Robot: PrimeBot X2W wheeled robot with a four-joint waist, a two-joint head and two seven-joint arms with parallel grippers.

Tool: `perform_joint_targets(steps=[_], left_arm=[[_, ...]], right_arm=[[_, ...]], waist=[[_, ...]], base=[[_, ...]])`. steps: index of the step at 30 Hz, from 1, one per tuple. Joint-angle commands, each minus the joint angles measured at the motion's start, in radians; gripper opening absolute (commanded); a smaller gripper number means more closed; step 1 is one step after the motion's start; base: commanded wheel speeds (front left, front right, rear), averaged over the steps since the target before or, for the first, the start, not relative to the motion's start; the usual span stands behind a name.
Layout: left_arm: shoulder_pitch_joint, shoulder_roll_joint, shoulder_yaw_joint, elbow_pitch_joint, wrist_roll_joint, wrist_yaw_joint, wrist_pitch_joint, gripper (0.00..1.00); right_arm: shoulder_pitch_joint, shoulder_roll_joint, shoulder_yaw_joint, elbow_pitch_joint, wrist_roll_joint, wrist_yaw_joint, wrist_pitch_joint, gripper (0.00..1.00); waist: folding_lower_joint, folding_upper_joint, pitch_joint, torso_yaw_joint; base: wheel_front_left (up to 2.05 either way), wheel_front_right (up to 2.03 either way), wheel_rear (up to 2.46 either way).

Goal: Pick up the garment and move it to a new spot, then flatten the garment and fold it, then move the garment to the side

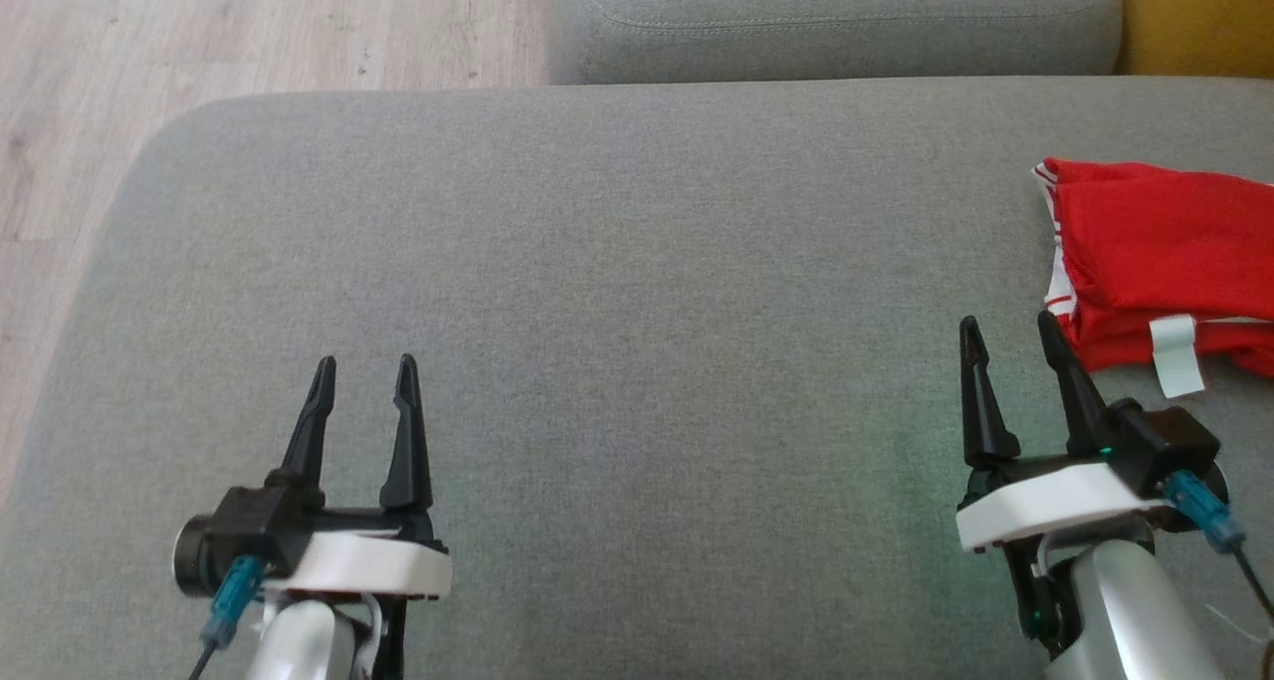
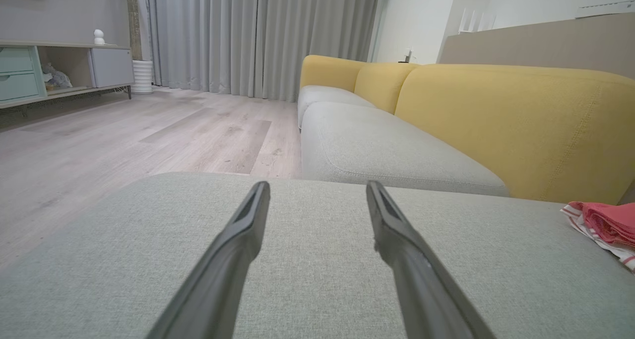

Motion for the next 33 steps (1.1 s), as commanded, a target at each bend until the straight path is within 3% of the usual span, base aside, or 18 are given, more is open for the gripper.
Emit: perform_joint_targets(steps=[1,25,26,33], left_arm=[[-0.023,0.003,0.034,-0.036,-0.006,0.009,-0.005,1.00],[-0.018,0.003,0.058,-0.031,-0.072,0.016,-0.005,1.00],[0.002,0.000,0.025,0.004,-0.073,0.012,0.000,0.00],[0.004,0.000,0.035,0.037,-0.127,0.008,0.019,0.00]], right_arm=[[-0.030,-0.003,0.030,-0.036,-0.003,-0.001,-0.011,1.00],[-0.026,-0.003,0.058,-0.055,0.055,-0.001,-0.011,1.00],[0.000,0.000,0.031,-0.014,0.056,0.000,0.000,0.00],[0.012,0.000,0.028,0.011,0.116,0.000,0.013,0.00]], waist=[[0.0000,0.0000,0.000,-0.001],[0.0000,0.0000,0.018,-0.015],[0.0001,0.0000,0.017,-0.015],[0.0002,0.0000,0.015,-0.017]], base=[[0.00,0.00,0.00],[0.00,0.00,0.00],[0.00,0.00,0.00],[0.00,0.00,0.00]])
